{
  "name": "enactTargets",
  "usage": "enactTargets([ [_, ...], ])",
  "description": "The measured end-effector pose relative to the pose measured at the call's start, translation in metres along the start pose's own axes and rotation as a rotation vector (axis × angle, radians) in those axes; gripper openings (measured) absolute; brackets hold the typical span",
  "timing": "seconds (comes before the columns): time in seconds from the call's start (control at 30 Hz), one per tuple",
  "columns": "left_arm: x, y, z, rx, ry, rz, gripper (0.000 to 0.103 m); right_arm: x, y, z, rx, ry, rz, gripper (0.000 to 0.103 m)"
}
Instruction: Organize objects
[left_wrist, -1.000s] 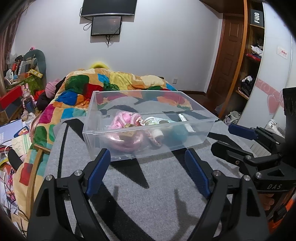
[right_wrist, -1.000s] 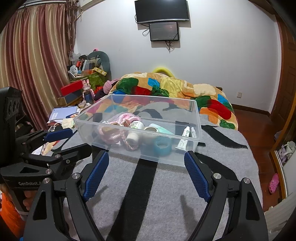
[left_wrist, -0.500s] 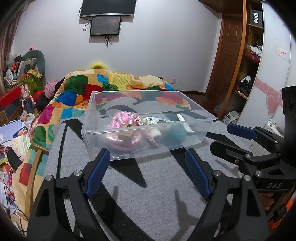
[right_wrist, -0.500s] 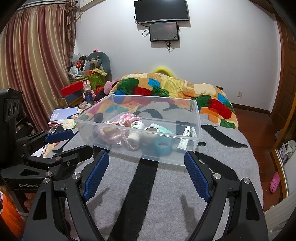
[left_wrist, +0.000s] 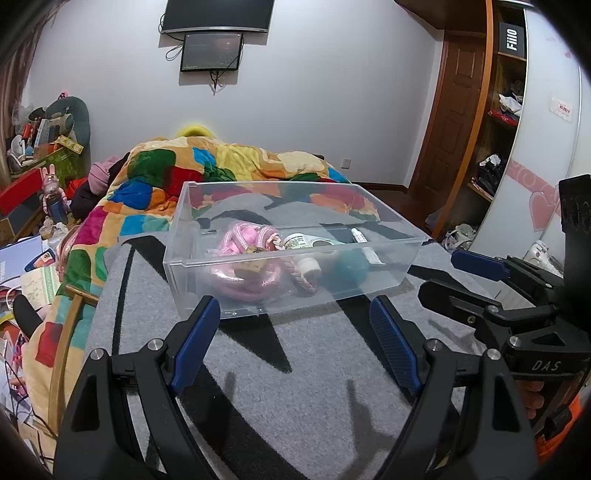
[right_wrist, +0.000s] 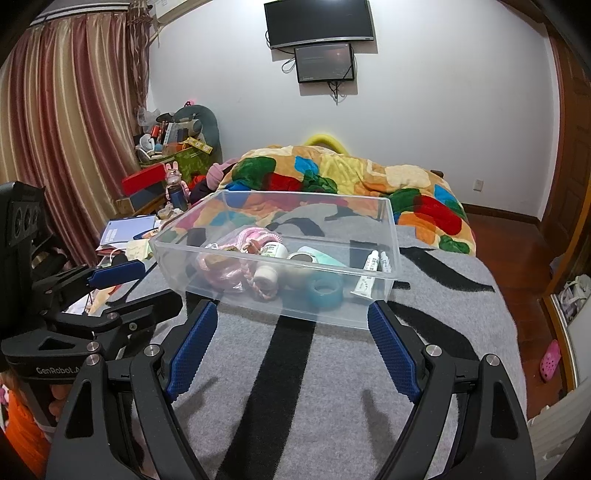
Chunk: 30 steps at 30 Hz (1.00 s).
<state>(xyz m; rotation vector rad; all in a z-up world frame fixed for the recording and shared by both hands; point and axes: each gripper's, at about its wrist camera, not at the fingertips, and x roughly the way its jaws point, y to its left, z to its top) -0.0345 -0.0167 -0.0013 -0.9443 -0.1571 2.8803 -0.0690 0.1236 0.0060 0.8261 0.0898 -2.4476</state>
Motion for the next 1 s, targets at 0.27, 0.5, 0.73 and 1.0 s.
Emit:
enactTargets([
  [0.27,-0.0026,-0.002,0.0013,0.012,-0.01,-0.002,0.084,0.0005,-0.0016,-0.0013,0.0,-0.001,0.004,0.081],
  [0.5,-0.0062,-0.0046,0.0003,0.023,-0.02,-0.001,0.084,0.0007,-0.0014,-0.0015,-0.003,-0.001,0.006,0.081],
  [0.73,-0.0058,-0.0054,-0.0003,0.025,-0.017,0.004,0.084,0.0009,-0.0017,-0.0015,0.001,0.0,0.005,0.081],
  [1.0,-0.0051,-0.0049,-0.0002,0.021,-0.013,0.005,0.084,0.0013,-0.0024,-0.0017,0.001,0.002,0.006,0.081],
])
